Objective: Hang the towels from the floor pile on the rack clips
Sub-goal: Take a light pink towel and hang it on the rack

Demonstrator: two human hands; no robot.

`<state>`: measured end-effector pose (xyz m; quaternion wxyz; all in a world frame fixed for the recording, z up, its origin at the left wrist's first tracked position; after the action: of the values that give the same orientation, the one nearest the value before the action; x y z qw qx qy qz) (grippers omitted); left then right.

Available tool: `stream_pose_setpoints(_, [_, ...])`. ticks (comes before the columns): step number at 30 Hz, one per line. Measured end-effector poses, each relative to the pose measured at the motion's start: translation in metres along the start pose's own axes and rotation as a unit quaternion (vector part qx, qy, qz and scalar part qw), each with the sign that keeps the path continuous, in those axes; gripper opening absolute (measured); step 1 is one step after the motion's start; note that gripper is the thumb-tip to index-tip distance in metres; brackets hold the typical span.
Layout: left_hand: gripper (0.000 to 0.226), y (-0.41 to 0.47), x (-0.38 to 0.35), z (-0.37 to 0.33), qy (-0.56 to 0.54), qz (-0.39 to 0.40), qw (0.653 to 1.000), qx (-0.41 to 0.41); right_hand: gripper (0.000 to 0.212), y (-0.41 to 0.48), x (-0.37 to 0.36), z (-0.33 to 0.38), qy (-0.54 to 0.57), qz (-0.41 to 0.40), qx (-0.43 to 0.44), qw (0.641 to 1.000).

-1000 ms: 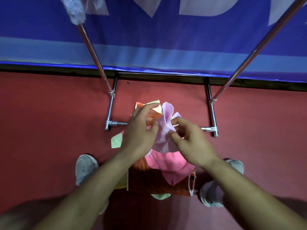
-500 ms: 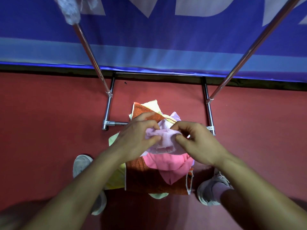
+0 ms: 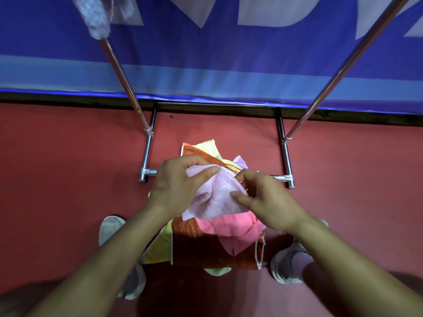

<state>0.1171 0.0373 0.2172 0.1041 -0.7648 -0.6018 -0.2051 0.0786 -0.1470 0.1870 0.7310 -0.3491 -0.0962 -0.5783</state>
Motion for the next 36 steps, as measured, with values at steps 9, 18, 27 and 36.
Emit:
stream_pose_setpoints(9, [0.01, 0.005, 0.01, 0.01, -0.014, -0.008, 1.0, 0.023, 0.023, 0.007, 0.038, 0.0, -0.032, -0.098, 0.006, 0.995])
stream_pose_setpoints(18, [0.009, -0.003, 0.008, 0.013, -0.113, -0.219, 0.964, 0.1, 0.014, 0.013, 0.043, 0.025, 0.194, -0.173, 0.006, 0.965])
stream_pose_setpoints(27, [0.005, -0.007, -0.009, 0.004, -0.137, -0.221, 0.961, 0.093, 0.013, 0.022, 0.015, 0.034, 0.308, -0.128, -0.029, 0.942])
stream_pose_setpoints(36, [0.022, -0.014, -0.034, -0.002, -0.265, -0.184, 0.938, 0.129, 0.013, 0.026, 0.0, 0.03, 0.347, -0.105, -0.065, 0.93])
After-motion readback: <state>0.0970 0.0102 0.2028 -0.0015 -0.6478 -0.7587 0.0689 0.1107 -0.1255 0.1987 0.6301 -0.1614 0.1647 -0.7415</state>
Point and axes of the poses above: each hand's wrist, its own y-axis towards the middle knuckle, its own x-axis out of the back of the hand, z = x × y, the point moved 8 cm from there along y, towards the middle knuckle, and after that the axes turned 12 degrees about -x, right-handed, at the moved point
